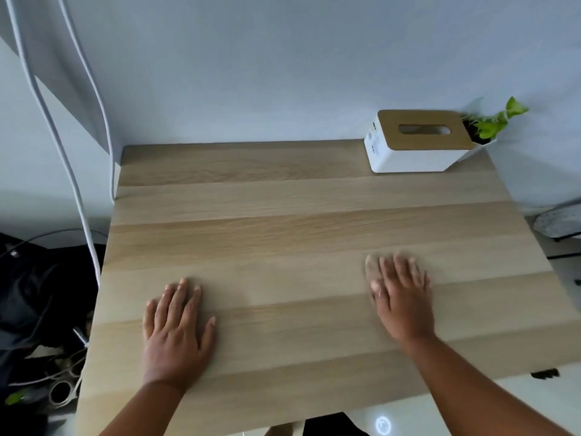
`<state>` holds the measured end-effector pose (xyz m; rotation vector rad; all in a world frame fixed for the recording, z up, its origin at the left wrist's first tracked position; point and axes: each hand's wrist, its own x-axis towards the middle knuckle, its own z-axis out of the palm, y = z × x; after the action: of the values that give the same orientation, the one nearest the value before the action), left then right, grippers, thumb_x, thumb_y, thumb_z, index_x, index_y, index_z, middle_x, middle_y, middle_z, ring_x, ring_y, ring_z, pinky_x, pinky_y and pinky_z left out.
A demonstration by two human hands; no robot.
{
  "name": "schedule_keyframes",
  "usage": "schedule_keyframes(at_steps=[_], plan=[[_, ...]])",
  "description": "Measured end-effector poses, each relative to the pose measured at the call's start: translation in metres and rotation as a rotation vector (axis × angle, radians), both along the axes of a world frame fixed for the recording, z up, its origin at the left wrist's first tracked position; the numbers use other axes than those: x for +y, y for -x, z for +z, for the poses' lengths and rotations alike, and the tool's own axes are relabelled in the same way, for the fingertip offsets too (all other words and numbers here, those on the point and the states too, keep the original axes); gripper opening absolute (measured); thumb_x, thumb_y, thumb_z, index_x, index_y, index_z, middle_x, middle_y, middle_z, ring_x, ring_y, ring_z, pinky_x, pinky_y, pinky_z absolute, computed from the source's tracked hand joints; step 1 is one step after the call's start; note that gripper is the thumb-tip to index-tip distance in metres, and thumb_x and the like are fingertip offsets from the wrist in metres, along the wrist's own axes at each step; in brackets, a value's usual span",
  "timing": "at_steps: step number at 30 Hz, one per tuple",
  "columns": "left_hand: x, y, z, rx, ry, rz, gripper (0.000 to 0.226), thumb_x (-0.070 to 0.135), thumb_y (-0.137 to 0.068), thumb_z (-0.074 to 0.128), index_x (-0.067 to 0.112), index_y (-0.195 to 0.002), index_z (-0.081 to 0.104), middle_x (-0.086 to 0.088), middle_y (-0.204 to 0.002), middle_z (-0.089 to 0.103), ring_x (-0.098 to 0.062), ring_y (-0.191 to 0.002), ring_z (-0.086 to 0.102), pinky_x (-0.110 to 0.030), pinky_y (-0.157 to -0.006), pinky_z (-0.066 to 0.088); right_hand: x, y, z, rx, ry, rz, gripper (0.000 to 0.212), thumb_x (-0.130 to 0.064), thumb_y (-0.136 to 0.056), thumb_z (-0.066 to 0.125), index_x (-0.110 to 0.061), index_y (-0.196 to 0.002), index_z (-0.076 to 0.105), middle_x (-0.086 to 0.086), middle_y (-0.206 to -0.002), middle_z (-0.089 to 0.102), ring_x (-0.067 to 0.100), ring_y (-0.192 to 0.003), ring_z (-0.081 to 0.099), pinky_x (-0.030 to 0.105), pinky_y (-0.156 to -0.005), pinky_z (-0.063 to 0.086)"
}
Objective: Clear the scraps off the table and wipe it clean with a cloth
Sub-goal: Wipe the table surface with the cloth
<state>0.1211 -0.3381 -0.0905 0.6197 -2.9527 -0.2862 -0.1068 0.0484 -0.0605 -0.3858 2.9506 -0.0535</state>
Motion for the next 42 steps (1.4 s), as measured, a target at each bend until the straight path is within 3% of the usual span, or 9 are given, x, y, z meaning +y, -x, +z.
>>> schedule_keyframes(at_steps=[4,10,13,16,19,23,28,35,42], plan=[[0.002,-0.002,0.000,-0.044,0.006,0.006,0.068,0.055,-0.095,0.039,0.016,-0.150,0.048,-0.009,-0.165,0.033,-0.029,-0.156,0.020,-0.055,-0.125,0.015,-0.086,0.036,-0.007,-0.003,0.015,-0.252,0.061,-0.044,-0.096,0.041,-0.023,-0.154,0.041,0.013,-0.167,0.027,0.045,-0.153,0.018,0.070,-0.119,0.015],[0.001,-0.004,0.000,-0.028,0.008,0.007,0.069,0.055,-0.095,0.040,0.017,-0.151,0.047,-0.008,-0.165,0.033,-0.028,-0.156,0.021,-0.056,-0.124,0.019,-0.171,-0.034,-0.005,-0.006,0.092,0.267,0.061,-0.047,-0.096,0.045,-0.027,-0.153,0.042,0.008,-0.168,0.028,0.043,-0.155,0.016,0.067,-0.122,0.007],[0.000,-0.004,-0.002,-0.018,0.008,0.006,0.070,0.057,-0.094,0.041,0.018,-0.152,0.046,-0.006,-0.165,0.033,-0.027,-0.156,0.021,-0.056,-0.124,0.018,-0.140,-0.081,-0.010,-0.026,0.133,0.545,0.059,-0.050,-0.099,0.045,-0.028,-0.154,0.042,0.003,-0.168,0.028,0.036,-0.157,0.013,0.065,-0.123,0.013],[-0.002,-0.005,-0.005,-0.004,0.002,0.000,0.070,0.057,-0.094,0.041,0.019,-0.152,0.046,-0.005,-0.166,0.032,-0.025,-0.157,0.019,-0.055,-0.125,0.018,-0.069,-0.091,-0.013,-0.013,0.127,0.631,0.058,-0.051,-0.102,0.041,-0.029,-0.156,0.040,-0.003,-0.169,0.025,0.031,-0.158,0.014,0.062,-0.123,0.018],[-0.001,-0.003,-0.005,0.014,0.002,-0.004,0.069,0.057,-0.094,0.041,0.020,-0.152,0.046,-0.004,-0.166,0.031,-0.023,-0.157,0.018,-0.054,-0.125,0.017,-0.016,-0.062,-0.008,-0.001,0.088,0.502,0.059,-0.051,-0.101,0.043,-0.027,-0.155,0.045,-0.001,-0.167,0.032,0.029,-0.157,0.021,0.063,-0.120,0.024],[0.001,0.000,0.003,-0.018,-0.001,0.013,0.067,0.055,-0.095,0.043,0.019,-0.152,0.046,-0.005,-0.166,0.031,-0.025,-0.157,0.018,-0.054,-0.125,0.016,-0.038,0.012,0.000,0.013,0.055,0.131,0.061,-0.049,-0.095,0.041,-0.021,-0.148,0.053,0.007,-0.162,0.041,0.039,-0.150,0.032,0.063,-0.121,0.022],[0.003,-0.002,0.004,-0.009,0.011,0.018,0.067,0.053,-0.095,0.043,0.020,-0.153,0.045,-0.006,-0.166,0.032,-0.026,-0.157,0.020,-0.054,-0.125,0.017,-0.144,0.091,-0.005,-0.056,0.031,-0.199,0.063,-0.047,-0.101,0.039,-0.024,-0.159,0.030,0.008,-0.171,0.018,0.042,-0.156,0.011,0.071,-0.120,0.006],[0.002,-0.003,0.001,0.010,0.001,0.013,0.066,0.052,-0.094,0.045,0.020,-0.152,0.046,-0.006,-0.165,0.032,-0.026,-0.157,0.019,-0.056,-0.124,0.019,-0.227,0.081,-0.003,-0.122,-0.025,0.196,0.064,-0.049,-0.104,0.035,-0.026,-0.162,0.019,0.005,-0.173,0.007,0.043,-0.157,0.000,0.071,-0.121,0.001],[0.000,-0.002,0.002,0.004,-0.023,0.005,0.066,0.054,-0.094,0.045,0.019,-0.151,0.047,-0.005,-0.165,0.032,-0.026,-0.157,0.019,-0.057,-0.123,0.020,-0.120,-0.025,0.001,-0.065,-0.026,0.619,0.058,-0.047,-0.103,0.038,-0.026,-0.156,0.041,0.002,-0.168,0.028,0.034,-0.157,0.017,0.063,-0.122,0.018]])
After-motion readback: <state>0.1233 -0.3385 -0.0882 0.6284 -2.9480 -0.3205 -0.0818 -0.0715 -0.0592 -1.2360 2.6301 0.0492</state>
